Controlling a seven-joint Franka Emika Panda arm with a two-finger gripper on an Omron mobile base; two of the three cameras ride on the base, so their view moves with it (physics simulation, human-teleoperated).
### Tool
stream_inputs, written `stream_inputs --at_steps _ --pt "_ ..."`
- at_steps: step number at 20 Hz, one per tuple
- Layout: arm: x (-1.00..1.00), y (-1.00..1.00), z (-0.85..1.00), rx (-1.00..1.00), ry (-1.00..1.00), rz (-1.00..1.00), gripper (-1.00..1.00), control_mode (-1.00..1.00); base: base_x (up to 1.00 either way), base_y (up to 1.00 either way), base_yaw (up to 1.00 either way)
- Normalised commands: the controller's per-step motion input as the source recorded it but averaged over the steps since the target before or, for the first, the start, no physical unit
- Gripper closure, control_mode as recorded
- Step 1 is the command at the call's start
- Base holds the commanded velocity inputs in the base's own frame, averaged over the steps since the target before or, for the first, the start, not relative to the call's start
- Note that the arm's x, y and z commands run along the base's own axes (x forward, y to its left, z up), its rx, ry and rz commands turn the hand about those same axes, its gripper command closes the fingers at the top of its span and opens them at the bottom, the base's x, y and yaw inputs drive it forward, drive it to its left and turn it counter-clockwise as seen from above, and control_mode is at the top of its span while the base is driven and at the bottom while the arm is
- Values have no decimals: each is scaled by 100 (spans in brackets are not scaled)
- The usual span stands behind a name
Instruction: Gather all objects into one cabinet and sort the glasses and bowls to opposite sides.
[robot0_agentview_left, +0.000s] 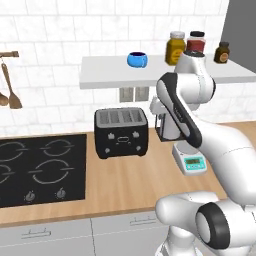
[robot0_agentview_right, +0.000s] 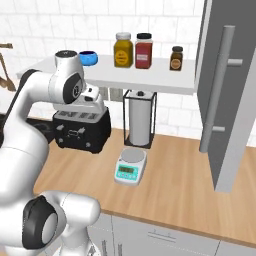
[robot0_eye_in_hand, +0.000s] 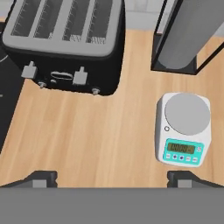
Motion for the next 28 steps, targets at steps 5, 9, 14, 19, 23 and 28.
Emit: stream_inputs --at_steps 5,9,14,19,23,28 --pt "0 10 25 0 -20 4 -100 -100 0 0 0" --pt "12 22 63 0 -28 23 -100 -100 0 0 0" --pt "39 5 71 -4 -24 20 -100 -100 0 0 0" --pt "51 5 44 0 -37 15 -100 -100 0 0 0" --pt "57 8 35 0 -26 4 -100 -100 0 0 0" --pt "82 7 19 5 -4 0 -100 -100 0 0 0"
